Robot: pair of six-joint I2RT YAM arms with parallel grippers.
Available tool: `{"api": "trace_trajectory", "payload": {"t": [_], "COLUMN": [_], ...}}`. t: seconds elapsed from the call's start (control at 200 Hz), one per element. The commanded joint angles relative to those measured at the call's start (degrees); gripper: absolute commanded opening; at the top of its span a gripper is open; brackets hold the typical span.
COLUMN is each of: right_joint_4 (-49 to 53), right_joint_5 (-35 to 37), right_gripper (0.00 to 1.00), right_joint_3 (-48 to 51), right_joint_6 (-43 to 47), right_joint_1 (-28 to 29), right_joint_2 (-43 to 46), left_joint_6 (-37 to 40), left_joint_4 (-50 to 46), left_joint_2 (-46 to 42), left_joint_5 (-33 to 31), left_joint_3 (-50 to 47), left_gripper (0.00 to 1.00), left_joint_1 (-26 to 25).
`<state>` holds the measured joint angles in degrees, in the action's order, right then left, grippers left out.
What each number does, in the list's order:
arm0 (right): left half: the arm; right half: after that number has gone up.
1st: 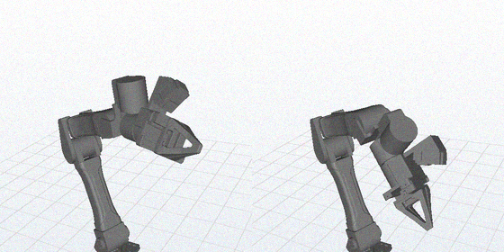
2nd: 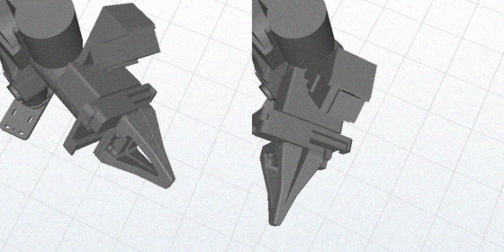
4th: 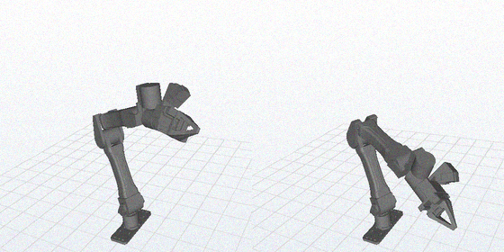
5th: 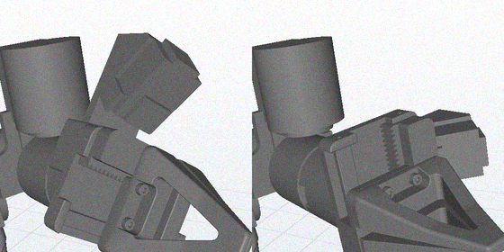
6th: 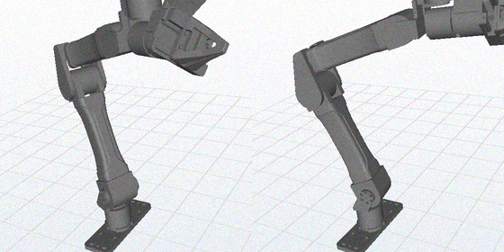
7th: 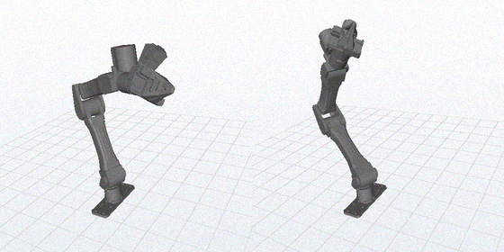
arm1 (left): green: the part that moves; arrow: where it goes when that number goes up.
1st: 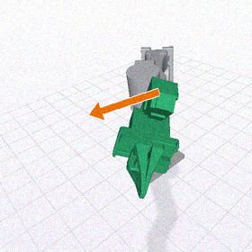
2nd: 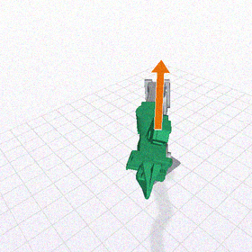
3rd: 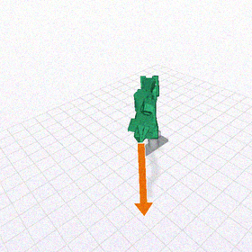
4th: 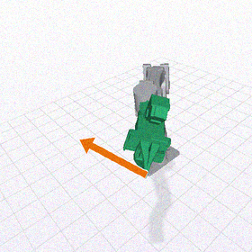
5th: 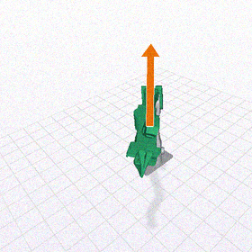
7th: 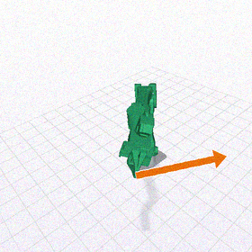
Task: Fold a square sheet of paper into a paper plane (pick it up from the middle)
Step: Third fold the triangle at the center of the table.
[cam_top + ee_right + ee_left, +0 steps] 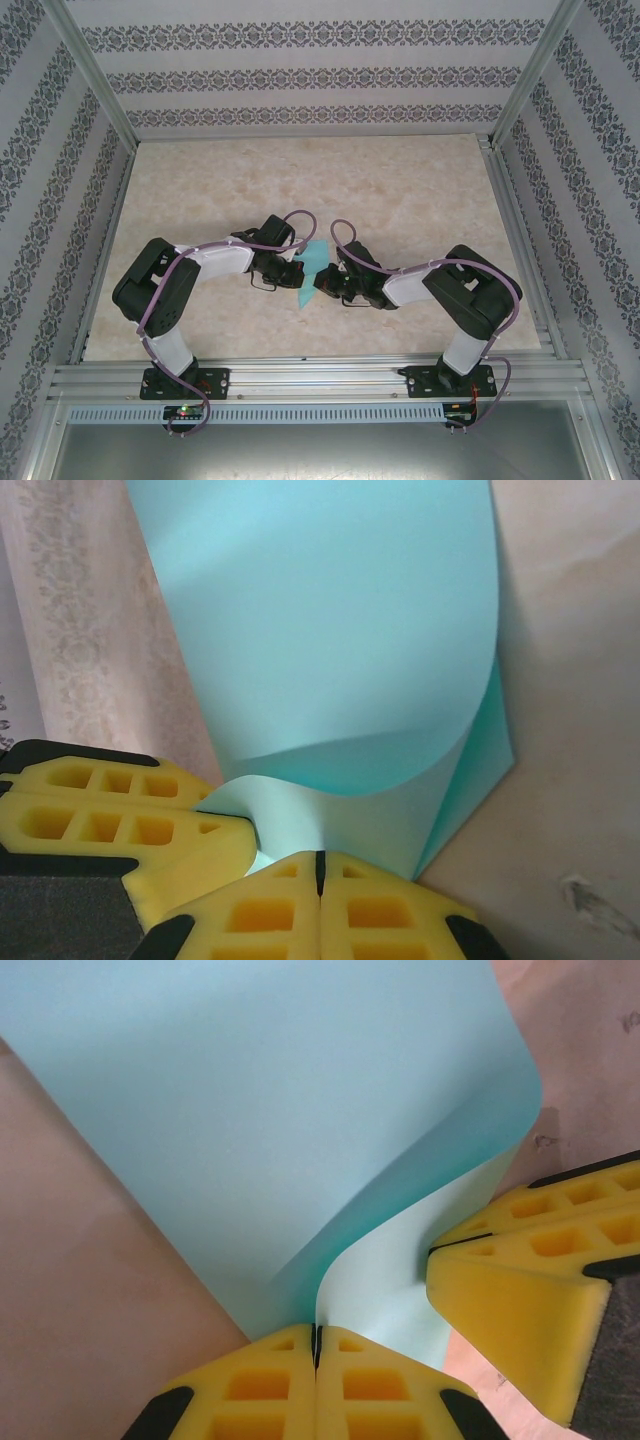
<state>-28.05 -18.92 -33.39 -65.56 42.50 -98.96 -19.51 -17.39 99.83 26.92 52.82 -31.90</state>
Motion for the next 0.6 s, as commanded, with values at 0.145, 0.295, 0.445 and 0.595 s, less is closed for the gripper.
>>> {"api": "trace_trajectory", "payload": {"t": [0.145, 0.295, 0.445, 0.595], "right_joint_4": [5.87, 5.93, 4.68, 4.5], "right_joint_5": [-1.2, -3.12, -5.45, -5.35], "right_gripper": [0.07, 0.06, 0.05, 0.05], "right_joint_3": [-1.68, -2.26, -4.32, -5.74], "right_joint_6": [3.97, 5.58, 5.38, 5.06], "right_joint_1": [-2.71, -5.19, -5.59, -5.44], "right_joint_2": [5.55, 5.74, 2.82, -0.18], "left_joint_6": [1.67, 1.67, 1.59, 1.67], "left_joint_4": [-4.15, -4.23, -4.32, -4.5], "left_joint_2": [2.03, 1.86, 1.7, 1.61], "left_joint_5": [-2.52, -2.34, -2.3, -2.33], "left_joint_3": [-0.08, 0.13, 0.26, 0.18], "left_gripper": [0.07, 0.07, 0.07, 0.07], "left_joint_1": [-0.53, -0.53, -0.52, -0.53]}}
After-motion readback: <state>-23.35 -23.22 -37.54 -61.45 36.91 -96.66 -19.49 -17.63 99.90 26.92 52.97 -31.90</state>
